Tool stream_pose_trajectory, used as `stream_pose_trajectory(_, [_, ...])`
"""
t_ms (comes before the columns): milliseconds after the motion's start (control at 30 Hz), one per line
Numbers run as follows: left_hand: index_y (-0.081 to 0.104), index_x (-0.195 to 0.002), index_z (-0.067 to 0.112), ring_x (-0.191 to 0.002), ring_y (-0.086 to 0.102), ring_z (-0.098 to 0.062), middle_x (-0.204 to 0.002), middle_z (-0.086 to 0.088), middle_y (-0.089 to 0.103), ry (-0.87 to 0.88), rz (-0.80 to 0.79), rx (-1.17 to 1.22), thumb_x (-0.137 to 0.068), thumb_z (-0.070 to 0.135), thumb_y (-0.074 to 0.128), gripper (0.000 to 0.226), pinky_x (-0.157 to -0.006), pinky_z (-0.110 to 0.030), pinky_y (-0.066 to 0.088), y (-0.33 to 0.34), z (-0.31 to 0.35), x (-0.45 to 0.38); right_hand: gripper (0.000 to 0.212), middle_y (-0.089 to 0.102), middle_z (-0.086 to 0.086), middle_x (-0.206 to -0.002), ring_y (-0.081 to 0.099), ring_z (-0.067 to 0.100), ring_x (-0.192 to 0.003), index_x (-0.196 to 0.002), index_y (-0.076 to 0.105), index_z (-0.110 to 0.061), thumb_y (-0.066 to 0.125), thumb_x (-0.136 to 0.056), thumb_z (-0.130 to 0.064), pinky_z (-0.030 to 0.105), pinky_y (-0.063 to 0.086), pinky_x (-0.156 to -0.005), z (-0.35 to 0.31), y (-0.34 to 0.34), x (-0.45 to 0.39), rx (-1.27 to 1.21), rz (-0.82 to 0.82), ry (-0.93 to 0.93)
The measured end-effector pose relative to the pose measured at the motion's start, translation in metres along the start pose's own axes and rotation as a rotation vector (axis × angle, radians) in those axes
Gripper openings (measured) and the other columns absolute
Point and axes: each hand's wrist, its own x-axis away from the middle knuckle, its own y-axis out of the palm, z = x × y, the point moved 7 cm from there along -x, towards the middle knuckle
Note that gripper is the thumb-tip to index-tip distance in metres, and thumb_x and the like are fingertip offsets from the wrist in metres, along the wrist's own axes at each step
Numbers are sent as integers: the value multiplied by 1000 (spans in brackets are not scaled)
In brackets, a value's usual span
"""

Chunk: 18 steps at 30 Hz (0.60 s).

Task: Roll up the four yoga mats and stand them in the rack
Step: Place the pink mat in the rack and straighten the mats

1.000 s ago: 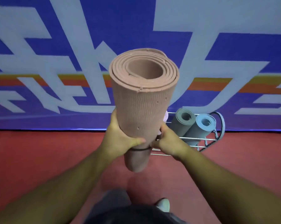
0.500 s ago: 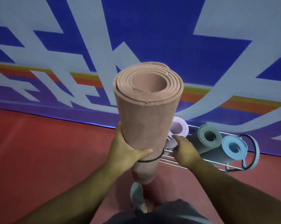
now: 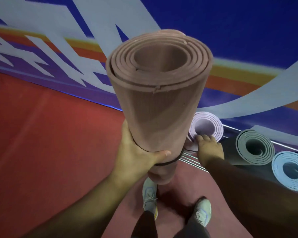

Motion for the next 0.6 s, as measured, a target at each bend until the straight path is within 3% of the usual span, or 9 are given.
stream_pose_trajectory(100, [40,-138,27,-122,58,-6,-128,17,60,-23,17,-11,-41,32,98,114,-96,-29,51,10,5,8,46,54,2,-131,46,28,-123,-138,46,-25,51,-93,-20,42,42,-98,11,6,-1,82,107,-47])
stream_pose_trajectory(233, [42,-131,27,-115,61,-2,-120,20,63,-38,74,-11,-39,33,95,107,-92,-24,52,17,15,14,54,58,12,-122,52,33,-112,-145,47,-14,52,-91,-15,43,48,-93,13,5,-20,85,181,-122])
stream_pose_trajectory(333, [43,-131,29,-117,62,-5,-122,18,64,-48,131,20,-40,33,96,105,-98,-38,54,16,18,17,40,64,7,-118,55,29,-110,-135,54,-20,48,-96,-22,40,46,-92,9,2,-26,212,120,-208])
stream_pose_trajectory(433, [43,-131,29,-117,62,-4,-122,18,64,-39,173,39,-40,35,96,105,-98,-40,54,15,30,20,34,64,5,-122,55,27,-113,-130,52,-21,45,-97,-26,38,40,-95,5,3,-10,385,45,-295])
stream_pose_trajectory(533, [45,-131,28,-116,62,-5,-122,17,65,-24,191,76,-40,34,96,105,-98,-42,55,12,47,19,32,59,6,-123,58,27,-109,-128,53,-22,43,-100,-33,38,44,-93,26,-1,1,396,46,-257])
stream_pose_trajectory(600, [45,-132,27,-117,63,-7,-123,15,65,-6,186,81,-41,32,98,105,-97,-44,55,11,60,17,31,55,6,-123,60,26,-107,-128,53,-22,40,-99,-26,37,46,-90,45,-4,8,390,25,-216])
